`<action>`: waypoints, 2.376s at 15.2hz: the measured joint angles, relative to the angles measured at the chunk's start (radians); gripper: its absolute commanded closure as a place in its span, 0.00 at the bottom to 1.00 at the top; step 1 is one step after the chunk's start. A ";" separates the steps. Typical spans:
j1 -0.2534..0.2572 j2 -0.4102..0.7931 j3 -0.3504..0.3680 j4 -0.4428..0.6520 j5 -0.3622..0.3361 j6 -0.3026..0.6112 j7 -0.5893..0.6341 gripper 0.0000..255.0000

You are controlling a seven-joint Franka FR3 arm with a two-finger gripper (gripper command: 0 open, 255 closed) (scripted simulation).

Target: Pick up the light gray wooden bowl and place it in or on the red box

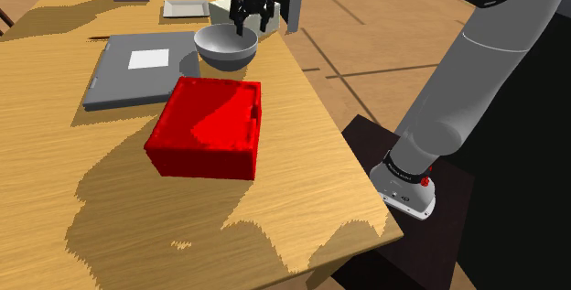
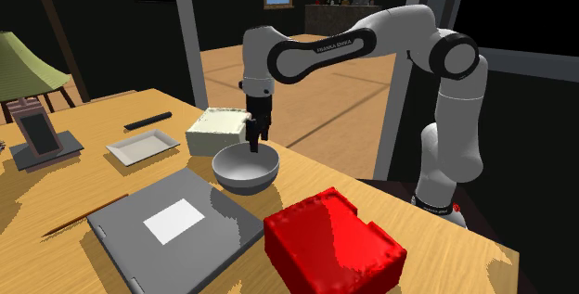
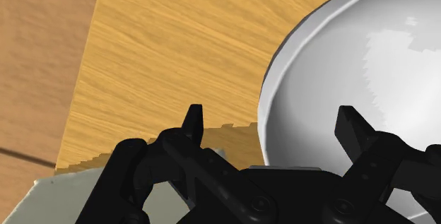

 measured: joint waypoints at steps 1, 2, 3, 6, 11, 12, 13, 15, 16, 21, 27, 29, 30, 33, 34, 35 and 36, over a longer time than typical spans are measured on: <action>0.001 0.002 0.001 -0.012 0.000 0.014 0.000 0.00; 0.002 0.008 0.002 -0.021 0.000 0.029 0.001 0.00; 0.003 0.008 0.002 -0.030 0.000 0.038 0.000 0.00; 0.003 0.006 0.002 -0.039 0.001 0.046 -0.001 0.00; 0.003 0.006 0.002 -0.039 0.001 0.047 -0.001 1.00; 0.003 0.006 0.002 -0.039 0.001 0.047 -0.001 1.00; 0.003 0.006 0.002 -0.039 0.001 0.047 -0.001 1.00; 0.003 0.006 0.002 -0.039 0.001 0.047 -0.001 1.00; 0.003 0.006 0.002 -0.038 0.001 0.047 -0.001 1.00; 0.003 0.006 0.002 -0.033 0.001 0.041 0.000 1.00; 0.002 0.003 0.002 0.035 -0.002 -0.031 0.007 1.00; 0.001 0.003 0.001 0.061 -0.002 -0.058 0.008 1.00; 0.001 0.001 0.001 0.075 -0.003 -0.072 0.010 1.00; 0.001 0.005 0.001 0.117 -0.004 -0.111 0.015 1.00; 0.001 0.004 0.001 0.127 -0.004 -0.122 0.017 1.00; 0.002 0.005 0.001 0.143 -0.004 -0.137 0.018 1.00; 0.002 0.008 0.002 0.164 -0.005 -0.154 0.021 1.00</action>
